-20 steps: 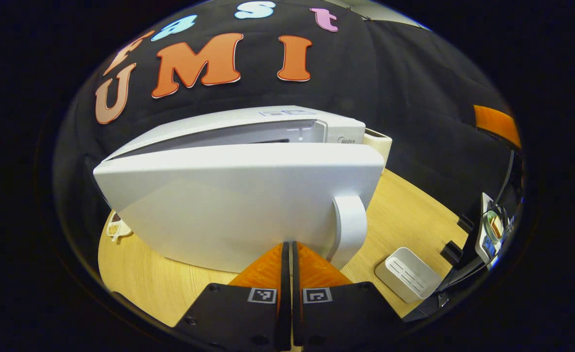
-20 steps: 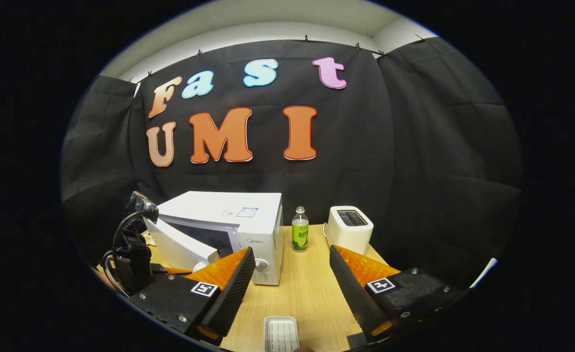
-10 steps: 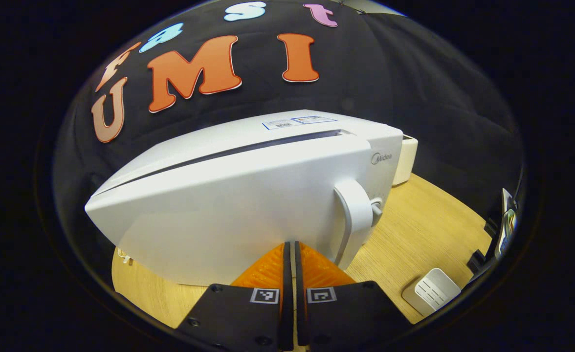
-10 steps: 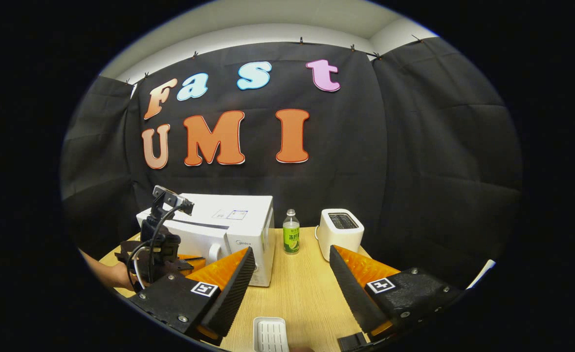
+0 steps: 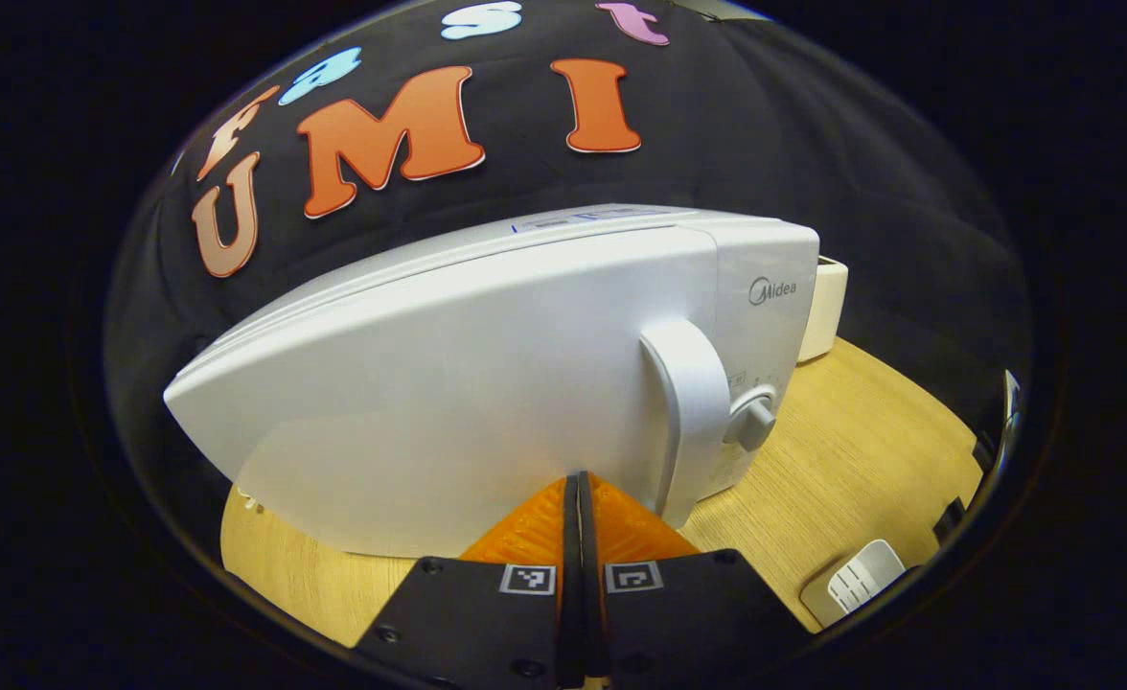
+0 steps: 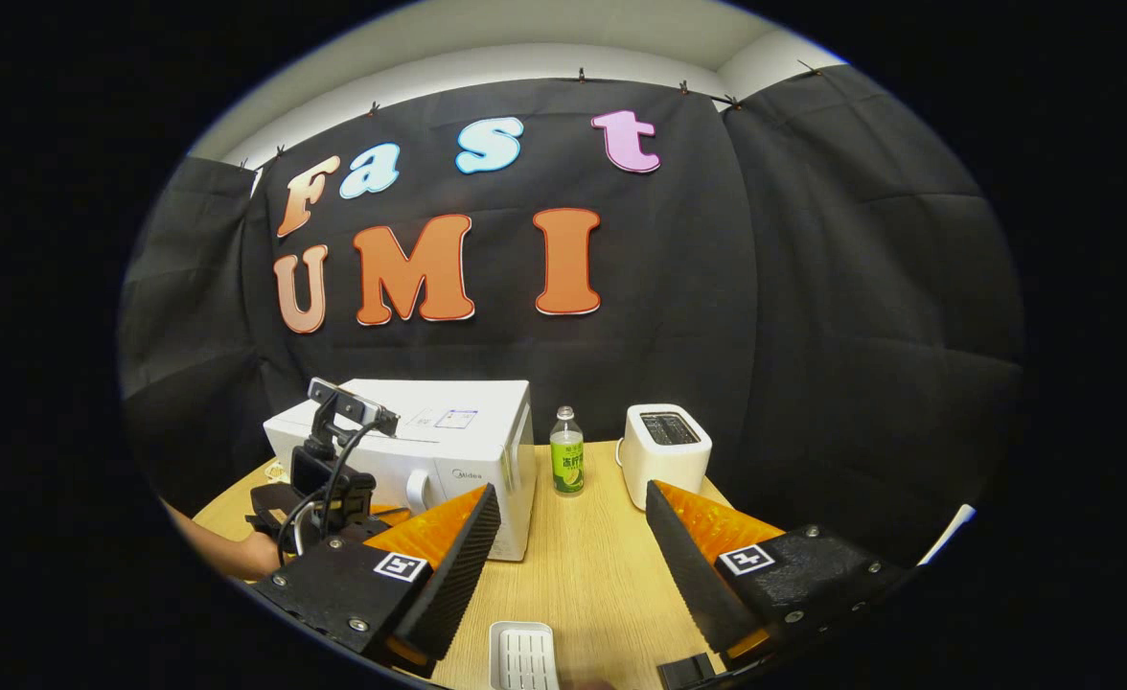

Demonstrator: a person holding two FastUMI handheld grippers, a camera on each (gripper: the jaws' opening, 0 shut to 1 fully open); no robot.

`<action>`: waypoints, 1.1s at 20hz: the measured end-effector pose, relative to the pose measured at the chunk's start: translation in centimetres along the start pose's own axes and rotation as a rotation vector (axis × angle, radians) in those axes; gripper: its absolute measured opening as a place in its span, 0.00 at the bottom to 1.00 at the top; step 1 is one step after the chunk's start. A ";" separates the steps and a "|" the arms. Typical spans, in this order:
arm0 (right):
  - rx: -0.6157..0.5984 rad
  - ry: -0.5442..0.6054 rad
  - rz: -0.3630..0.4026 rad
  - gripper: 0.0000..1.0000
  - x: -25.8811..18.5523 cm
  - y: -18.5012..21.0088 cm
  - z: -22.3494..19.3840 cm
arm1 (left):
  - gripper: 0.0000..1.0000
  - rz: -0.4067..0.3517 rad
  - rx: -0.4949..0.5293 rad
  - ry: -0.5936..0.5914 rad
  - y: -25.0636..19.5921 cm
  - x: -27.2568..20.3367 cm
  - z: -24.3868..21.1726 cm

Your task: Open the microwave oven with the left hand, put the food in, and close the microwave oven.

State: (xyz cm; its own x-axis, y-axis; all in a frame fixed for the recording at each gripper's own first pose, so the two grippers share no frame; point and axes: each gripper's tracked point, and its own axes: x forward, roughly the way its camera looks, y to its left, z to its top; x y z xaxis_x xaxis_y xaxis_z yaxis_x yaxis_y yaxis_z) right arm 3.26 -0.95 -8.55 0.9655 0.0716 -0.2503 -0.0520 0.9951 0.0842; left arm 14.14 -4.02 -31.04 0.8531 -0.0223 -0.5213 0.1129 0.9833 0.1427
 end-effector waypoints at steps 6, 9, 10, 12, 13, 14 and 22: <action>-0.023 -0.045 0.040 0.95 -0.2 1.6 2.4 | 0.05 0.027 0.016 -0.175 2.3 -6.2 5.9; -0.047 -0.070 0.056 0.95 -0.4 2.7 4.0 | 0.05 0.043 -0.026 -0.258 4.2 -10.6 9.2; -0.059 -0.079 0.060 0.95 -0.4 3.0 4.7 | 0.09 0.047 -0.042 -0.285 5.1 -12.2 10.3; -0.075 -0.102 0.074 0.95 -0.7 3.9 6.2 | 0.00 0.050 -0.071 -0.344 6.8 -15.5 12.8; -0.075 -0.113 0.083 0.95 -0.8 4.6 6.8 | 0.13 0.054 -0.081 -0.365 7.5 -16.9 13.6; -0.072 -0.120 0.094 0.95 -1.0 5.2 7.6 | 0.17 0.065 -0.091 -0.382 8.6 -18.4 14.4; -0.069 -0.190 0.126 0.95 -2.8 8.5 11.6 | 0.61 0.110 -0.181 -0.460 15.0 -28.2 17.2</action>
State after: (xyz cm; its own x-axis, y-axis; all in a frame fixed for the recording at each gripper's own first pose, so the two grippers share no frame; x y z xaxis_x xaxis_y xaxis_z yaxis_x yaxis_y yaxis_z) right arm 3.13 6.50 4.08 0.9807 0.1874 -0.0556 -0.1857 0.9820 0.0355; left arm 0.56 8.27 0.26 0.9956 0.0462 -0.0812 -0.0458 0.9989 0.0069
